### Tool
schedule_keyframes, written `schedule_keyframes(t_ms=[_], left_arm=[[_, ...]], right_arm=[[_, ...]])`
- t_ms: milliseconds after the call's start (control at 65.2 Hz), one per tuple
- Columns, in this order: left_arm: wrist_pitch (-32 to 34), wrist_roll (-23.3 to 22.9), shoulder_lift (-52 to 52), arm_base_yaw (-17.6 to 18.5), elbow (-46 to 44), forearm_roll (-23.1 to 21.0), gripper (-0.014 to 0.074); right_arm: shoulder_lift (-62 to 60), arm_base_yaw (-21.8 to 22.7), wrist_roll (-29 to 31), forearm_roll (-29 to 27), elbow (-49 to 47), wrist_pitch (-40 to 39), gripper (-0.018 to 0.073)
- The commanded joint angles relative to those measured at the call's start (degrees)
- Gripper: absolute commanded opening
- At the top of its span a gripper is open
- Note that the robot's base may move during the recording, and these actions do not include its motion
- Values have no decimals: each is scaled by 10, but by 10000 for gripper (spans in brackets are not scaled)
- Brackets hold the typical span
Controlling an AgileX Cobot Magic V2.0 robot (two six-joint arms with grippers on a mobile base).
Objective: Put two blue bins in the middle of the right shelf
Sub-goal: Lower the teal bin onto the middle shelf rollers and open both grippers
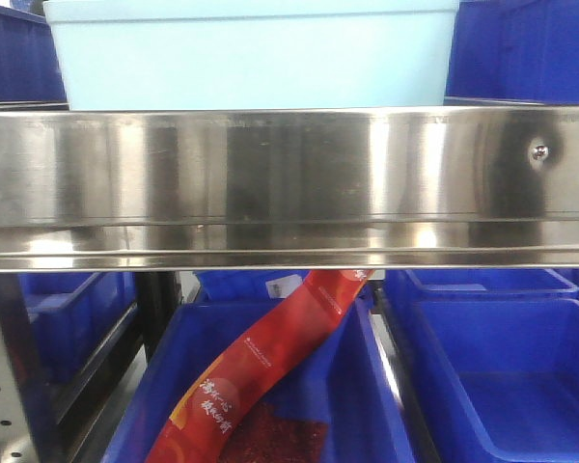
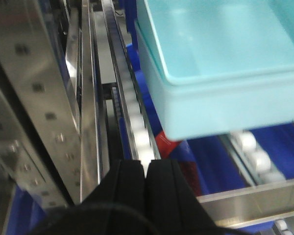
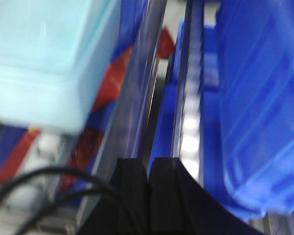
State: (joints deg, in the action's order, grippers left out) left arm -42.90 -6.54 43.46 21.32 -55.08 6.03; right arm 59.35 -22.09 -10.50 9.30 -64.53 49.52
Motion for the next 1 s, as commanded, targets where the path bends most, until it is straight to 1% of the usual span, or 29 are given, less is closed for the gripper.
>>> schedule_keyframes(t_ms=[0,199,322,430,491,583,690,798,982], left_arm=[[40,-12,-51,0,69,-10,-111],[92,-13,-175,0,188,-18,-111],[101,-13,-256,0,237,-18,-111],[99,-13,-324,0,258,-18,-111],[95,-13,-356,0,260,-18,-111],[95,-13,-398,0,261,-6,-111],[95,-13,-432,0,261,4,-111],[94,-13,-435,0,261,4,-111],[94,-13,-435,0,261,5,-111]], right_arm=[[-48,2,1,8,79,-50,-162],[-182,2,1,8,242,-144,-162],[-281,2,1,8,320,-182,-162],[-384,2,1,8,364,-202,-162],[-430,2,1,8,374,-206,-162],[-506,2,1,8,378,-209,-162],[-566,2,1,8,378,-209,-162],[-589,2,1,8,378,-209,-162],[-592,2,1,8,378,-210,-162]])
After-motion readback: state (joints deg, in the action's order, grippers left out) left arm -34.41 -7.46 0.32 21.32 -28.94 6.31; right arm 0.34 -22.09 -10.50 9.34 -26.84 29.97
